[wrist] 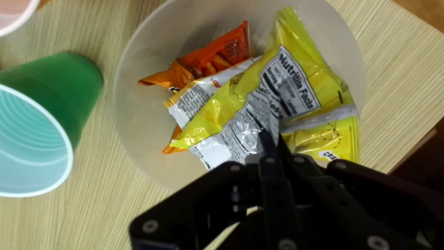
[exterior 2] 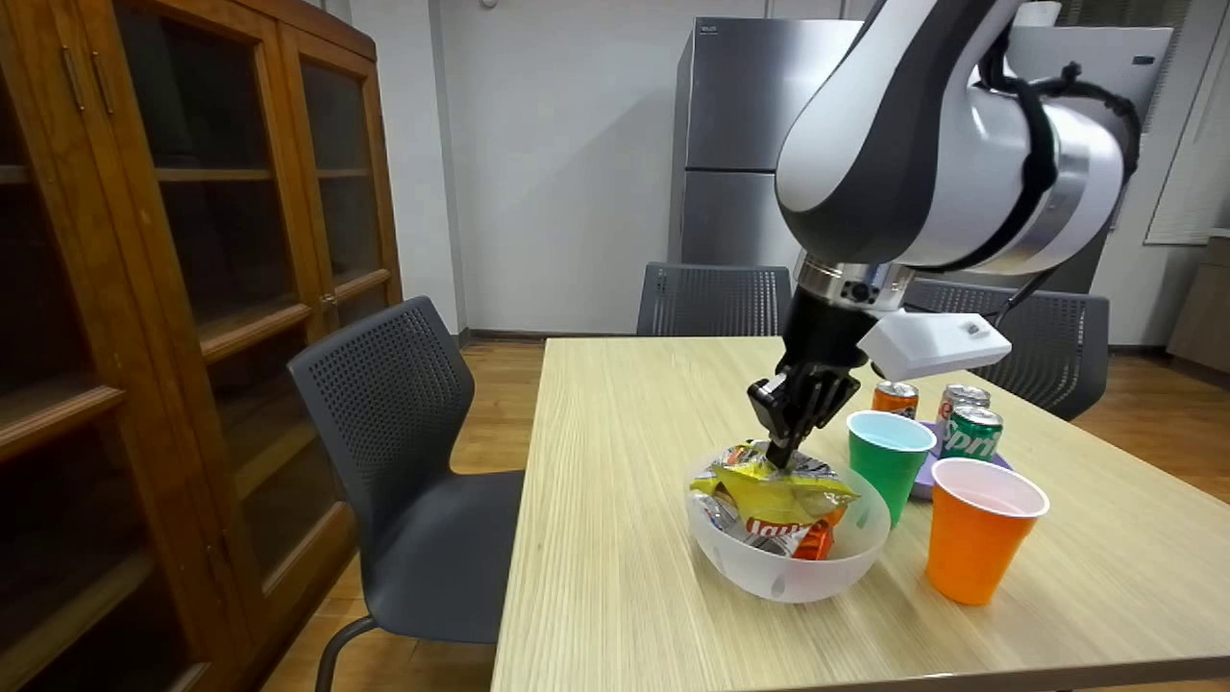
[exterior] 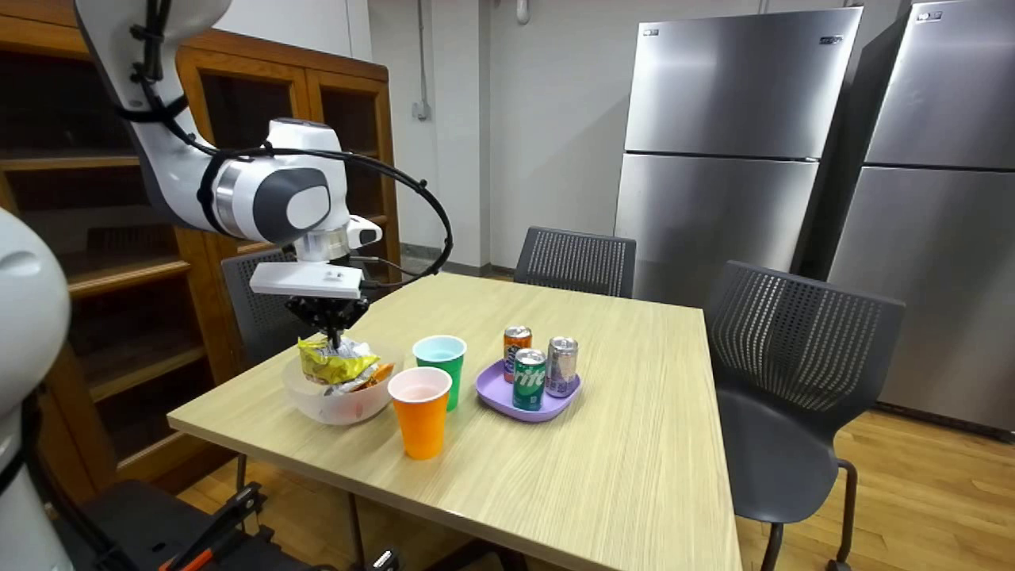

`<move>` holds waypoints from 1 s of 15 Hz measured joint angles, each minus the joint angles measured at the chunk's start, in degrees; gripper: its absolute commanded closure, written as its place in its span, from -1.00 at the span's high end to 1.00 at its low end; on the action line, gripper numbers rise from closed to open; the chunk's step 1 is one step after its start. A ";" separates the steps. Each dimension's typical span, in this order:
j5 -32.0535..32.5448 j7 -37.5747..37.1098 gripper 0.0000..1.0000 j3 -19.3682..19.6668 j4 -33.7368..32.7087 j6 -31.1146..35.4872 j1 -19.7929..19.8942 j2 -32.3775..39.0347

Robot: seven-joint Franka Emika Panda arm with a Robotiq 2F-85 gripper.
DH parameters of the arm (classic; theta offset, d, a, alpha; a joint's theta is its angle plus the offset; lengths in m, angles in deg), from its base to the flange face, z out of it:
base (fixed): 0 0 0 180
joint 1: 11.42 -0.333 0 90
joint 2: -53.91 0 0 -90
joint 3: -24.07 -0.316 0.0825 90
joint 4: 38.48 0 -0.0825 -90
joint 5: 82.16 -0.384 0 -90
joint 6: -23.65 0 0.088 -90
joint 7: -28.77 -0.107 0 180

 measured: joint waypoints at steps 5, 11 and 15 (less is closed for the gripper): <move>3.90 -2.11 -1.00 -0.67 -2.53 -0.48 1.79 3.62; 4.87 -2.70 -0.86 -1.83 -3.35 -0.93 3.17 4.18; 4.94 -2.70 -0.03 -2.71 -3.32 -0.93 4.21 4.16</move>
